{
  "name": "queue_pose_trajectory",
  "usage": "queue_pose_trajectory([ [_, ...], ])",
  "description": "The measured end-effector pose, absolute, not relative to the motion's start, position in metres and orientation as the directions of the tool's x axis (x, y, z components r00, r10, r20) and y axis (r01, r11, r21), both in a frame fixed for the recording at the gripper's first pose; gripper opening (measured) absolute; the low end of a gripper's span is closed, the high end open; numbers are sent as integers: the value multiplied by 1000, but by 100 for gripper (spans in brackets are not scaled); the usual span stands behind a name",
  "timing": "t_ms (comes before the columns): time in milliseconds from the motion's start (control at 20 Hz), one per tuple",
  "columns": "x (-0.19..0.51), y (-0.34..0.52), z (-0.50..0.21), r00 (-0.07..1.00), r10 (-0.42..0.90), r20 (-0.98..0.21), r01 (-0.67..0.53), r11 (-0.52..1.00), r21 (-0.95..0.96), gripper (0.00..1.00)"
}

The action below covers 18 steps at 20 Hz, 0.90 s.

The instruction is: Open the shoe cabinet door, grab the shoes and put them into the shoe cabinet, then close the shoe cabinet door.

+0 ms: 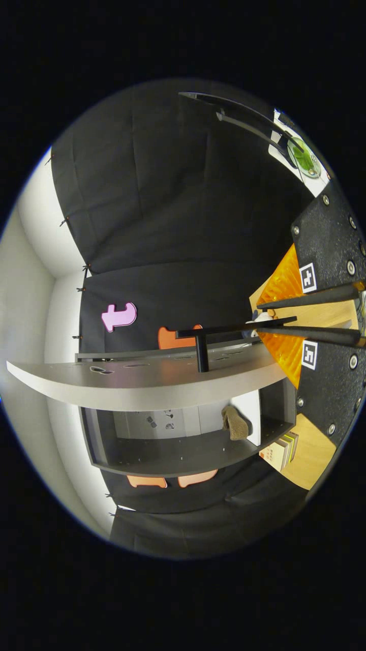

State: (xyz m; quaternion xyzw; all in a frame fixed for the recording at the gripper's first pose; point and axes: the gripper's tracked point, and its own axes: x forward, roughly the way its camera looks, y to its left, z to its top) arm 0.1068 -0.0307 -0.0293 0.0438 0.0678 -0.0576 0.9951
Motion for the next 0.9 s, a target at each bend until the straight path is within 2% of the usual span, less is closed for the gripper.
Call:
queue_pose_trajectory([
  [450,100,-57,-28,971,-197,-138,199,980,6,19],
  [900,96,-49,-30,977,-150,-152,150,989,-7,19],
])
